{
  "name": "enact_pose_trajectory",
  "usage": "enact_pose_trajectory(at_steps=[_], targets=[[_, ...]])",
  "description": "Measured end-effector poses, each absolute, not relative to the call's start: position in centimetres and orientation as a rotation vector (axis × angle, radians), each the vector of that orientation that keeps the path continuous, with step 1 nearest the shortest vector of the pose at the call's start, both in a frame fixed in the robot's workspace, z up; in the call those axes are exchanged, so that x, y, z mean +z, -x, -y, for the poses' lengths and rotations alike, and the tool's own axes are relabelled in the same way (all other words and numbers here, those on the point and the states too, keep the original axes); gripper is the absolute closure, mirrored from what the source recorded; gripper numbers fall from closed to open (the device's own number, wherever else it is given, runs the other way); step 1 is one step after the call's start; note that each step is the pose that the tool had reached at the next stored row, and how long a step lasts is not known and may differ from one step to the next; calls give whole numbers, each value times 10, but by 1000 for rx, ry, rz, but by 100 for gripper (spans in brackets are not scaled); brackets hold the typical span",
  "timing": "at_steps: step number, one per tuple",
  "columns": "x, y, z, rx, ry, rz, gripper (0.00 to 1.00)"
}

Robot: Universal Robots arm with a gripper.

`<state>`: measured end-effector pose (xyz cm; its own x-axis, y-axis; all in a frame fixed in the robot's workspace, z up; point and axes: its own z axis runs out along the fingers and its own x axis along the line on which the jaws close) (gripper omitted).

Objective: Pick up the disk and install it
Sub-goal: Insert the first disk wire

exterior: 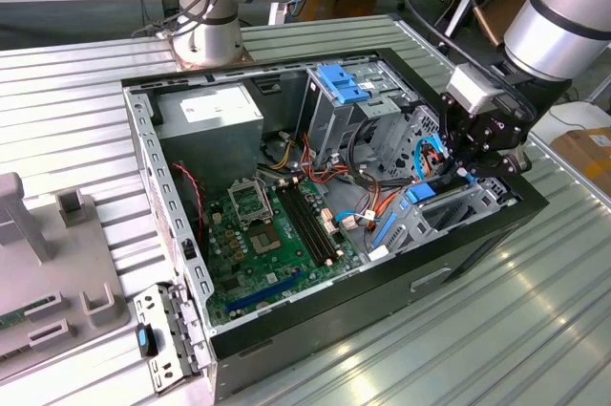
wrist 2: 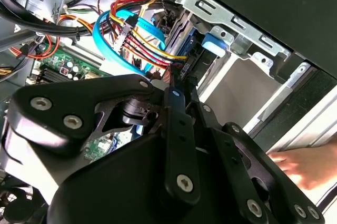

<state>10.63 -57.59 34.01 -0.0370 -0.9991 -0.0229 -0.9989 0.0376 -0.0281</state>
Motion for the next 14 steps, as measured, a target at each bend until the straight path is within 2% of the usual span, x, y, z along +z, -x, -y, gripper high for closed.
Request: enact_pose_trajectory(at_steps=[9, 10, 14], targets=[[340, -106, 576, -6, 2154, -2236, 82], [340, -106, 576, -6, 2154, -2236, 76], [342, -106, 576, -6, 2154, -2236, 76]])
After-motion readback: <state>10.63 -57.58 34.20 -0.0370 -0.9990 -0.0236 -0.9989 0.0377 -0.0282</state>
